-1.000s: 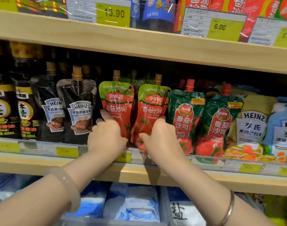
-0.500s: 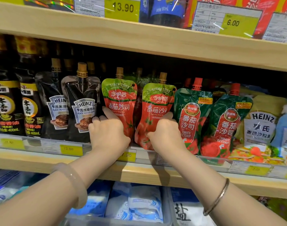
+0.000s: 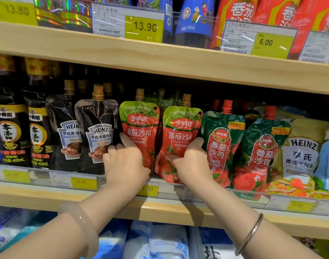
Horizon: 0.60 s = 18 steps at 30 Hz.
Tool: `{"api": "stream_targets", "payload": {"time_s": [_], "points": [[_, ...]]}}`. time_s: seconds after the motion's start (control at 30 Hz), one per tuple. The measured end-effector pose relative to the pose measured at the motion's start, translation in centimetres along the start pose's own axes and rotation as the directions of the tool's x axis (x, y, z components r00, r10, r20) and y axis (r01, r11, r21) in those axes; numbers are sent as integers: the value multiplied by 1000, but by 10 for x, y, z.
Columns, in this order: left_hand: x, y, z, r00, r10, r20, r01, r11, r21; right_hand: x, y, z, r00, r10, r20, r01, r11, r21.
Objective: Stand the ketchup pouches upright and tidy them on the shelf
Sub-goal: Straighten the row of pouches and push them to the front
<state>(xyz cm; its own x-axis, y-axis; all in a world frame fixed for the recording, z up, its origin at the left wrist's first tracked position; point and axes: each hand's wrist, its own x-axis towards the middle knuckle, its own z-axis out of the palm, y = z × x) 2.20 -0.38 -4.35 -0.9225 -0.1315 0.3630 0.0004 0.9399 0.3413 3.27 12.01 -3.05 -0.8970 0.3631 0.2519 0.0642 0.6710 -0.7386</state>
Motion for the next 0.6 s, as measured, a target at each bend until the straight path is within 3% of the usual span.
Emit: {"api": "stream_targets", "payload": {"time_s": [0.2,0.6], "points": [[-1,1,-1,1000,-9,-5,9,1000,0,-1,-1,1,999,-44,-16,42,993,-115],[-19,0,-17,999,6,-41,-7,1000,-29,-25,-2,-17,996,-93,-11,92,992,-88]]}}
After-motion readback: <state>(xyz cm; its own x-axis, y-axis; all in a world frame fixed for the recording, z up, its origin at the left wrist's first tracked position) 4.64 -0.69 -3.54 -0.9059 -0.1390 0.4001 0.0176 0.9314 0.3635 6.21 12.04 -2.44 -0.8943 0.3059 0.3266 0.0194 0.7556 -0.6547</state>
